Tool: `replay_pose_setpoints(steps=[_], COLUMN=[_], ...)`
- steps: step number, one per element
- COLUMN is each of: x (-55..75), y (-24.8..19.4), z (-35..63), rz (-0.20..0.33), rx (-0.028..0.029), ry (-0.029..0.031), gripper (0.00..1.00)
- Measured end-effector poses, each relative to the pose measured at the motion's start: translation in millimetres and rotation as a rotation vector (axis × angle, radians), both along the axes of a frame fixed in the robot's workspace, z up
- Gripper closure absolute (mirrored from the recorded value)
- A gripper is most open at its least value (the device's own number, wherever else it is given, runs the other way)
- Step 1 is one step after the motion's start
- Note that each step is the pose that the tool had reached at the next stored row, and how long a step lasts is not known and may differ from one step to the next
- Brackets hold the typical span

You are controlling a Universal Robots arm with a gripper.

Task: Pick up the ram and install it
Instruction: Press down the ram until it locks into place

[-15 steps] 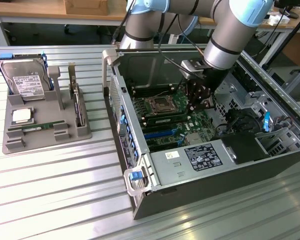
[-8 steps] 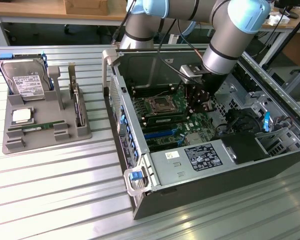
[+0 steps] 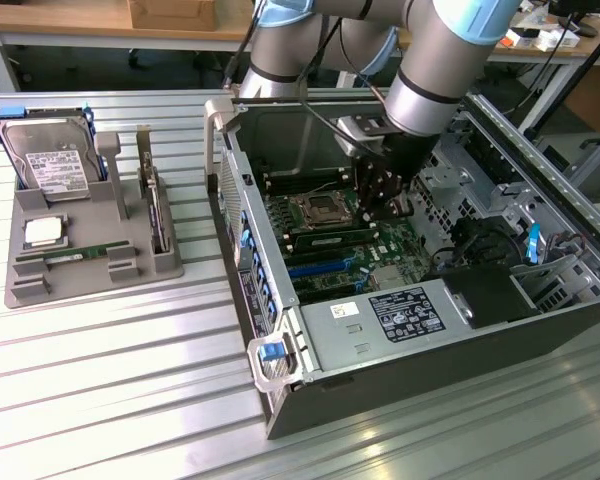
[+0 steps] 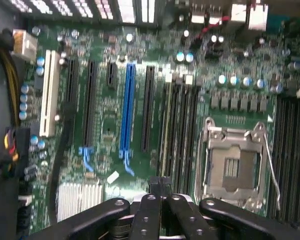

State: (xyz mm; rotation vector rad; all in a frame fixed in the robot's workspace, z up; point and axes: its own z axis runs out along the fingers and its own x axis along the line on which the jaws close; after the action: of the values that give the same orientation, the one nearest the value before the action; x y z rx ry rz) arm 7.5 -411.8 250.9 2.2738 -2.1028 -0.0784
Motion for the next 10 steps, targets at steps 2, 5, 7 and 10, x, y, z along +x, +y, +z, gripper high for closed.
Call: replay_pose_setpoints(steps=[2, 5, 7, 10], x=[-16.8, -47.0, -58.3, -66.7], y=[0.0, 0.0, 0.1, 0.0], z=[-0.9, -3.5, -4.8, -15.7], rz=[0.000, 0.000, 0.000, 0.000], rx=[-0.0003, -0.0002, -0.0001, -0.0002], ry=[-0.0004, -0.0015, -0.0026, -0.0029], gripper=[0.89, 0.89, 0.89, 0.89])
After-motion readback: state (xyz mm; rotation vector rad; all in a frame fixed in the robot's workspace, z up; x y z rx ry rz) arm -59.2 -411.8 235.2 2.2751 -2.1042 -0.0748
